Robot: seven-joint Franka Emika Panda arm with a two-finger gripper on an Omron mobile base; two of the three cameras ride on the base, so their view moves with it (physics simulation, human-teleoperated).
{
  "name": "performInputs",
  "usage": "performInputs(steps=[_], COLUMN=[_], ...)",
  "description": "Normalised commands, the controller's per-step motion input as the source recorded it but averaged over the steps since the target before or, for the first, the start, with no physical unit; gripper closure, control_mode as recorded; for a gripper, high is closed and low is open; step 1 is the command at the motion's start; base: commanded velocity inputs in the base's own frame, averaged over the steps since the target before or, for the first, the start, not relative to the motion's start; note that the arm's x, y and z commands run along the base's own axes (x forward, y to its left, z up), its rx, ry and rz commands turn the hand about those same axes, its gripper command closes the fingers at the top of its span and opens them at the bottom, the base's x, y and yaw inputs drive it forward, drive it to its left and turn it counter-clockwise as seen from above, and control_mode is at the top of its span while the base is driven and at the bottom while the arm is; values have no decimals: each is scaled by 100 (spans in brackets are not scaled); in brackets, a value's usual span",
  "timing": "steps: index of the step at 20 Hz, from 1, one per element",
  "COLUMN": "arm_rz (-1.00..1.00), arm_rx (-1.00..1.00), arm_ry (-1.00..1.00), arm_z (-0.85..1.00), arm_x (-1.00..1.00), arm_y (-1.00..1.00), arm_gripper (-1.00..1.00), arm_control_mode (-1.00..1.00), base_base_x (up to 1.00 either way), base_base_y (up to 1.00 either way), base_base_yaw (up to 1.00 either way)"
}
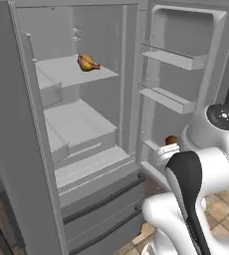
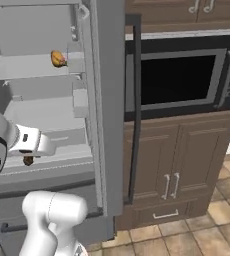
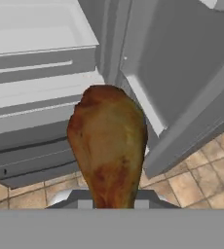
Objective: Gather the broccoli and onion from the fridge and place them on a tray on the dining counter. Then gather the chicken drumsticks from the fridge and place them on the other tray.
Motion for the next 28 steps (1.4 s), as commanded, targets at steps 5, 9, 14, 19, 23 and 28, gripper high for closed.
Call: performInputs(steps=[5, 9, 14, 19, 23, 28], arm_rz=[0, 0, 0, 0, 0, 0], arm_rx=[0, 0, 0, 0, 0, 0], arm_ry=[0, 0, 0, 0, 0, 0], arm_z=[0, 0, 0, 0, 0, 0], arm_x=[0, 0, 0, 0, 0, 0], arm_y=[0, 0, 0, 0, 0, 0], arm_gripper=[100, 100, 100, 100, 100, 100], arm_control_mode=[100, 100, 100, 100, 100, 100], base_base_x=[-48, -46, -26, 0, 0, 14], base_base_y=[-37, -40, -49, -63, -62, -58], base_base_yaw=[-69, -69, -71, -80, -82, -77])
